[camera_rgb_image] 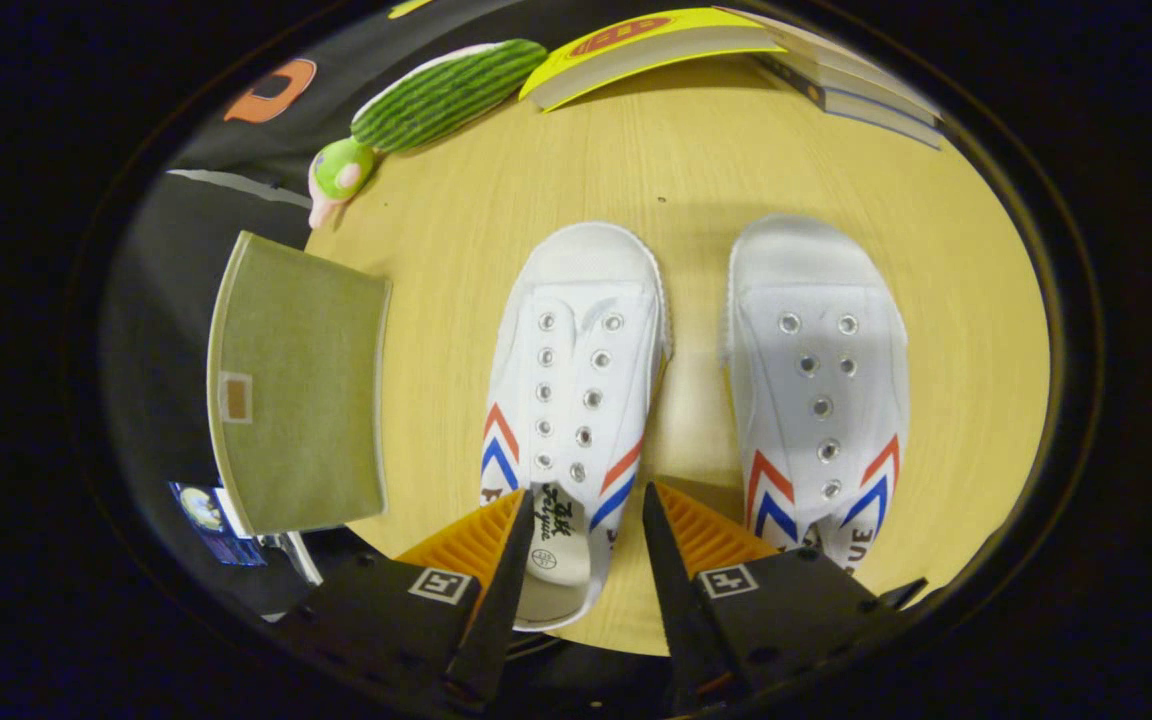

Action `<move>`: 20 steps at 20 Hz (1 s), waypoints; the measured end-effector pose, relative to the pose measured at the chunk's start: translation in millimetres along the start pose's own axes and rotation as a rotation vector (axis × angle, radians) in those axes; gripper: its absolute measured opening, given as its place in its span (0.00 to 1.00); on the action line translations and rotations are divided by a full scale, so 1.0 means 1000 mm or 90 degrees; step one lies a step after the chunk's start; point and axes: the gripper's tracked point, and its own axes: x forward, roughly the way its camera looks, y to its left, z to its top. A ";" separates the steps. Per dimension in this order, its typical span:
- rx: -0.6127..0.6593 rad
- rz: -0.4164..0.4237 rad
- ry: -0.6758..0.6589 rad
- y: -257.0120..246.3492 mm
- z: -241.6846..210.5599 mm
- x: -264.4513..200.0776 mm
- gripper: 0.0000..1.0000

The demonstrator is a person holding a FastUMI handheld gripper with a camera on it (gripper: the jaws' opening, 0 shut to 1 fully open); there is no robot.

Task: Open the storage box then place both shoes into the box .Put the left shoe in first, then the right shoe, with the right side of both shoes facing outward in a uniform manner.

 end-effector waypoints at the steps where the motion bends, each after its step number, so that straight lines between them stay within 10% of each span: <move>1: 0.002 0.005 0.003 0.003 0.001 0.003 0.62; 8: 0.021 -0.002 -0.002 -0.006 0.002 0.006 0.35; 9: 0.034 0.004 -0.003 -0.005 0.001 0.008 0.15; 11: 0.052 0.025 -0.014 -0.003 0.000 0.005 0.07; 20: 0.062 0.105 -0.042 0.035 -0.003 -0.034 0.06</move>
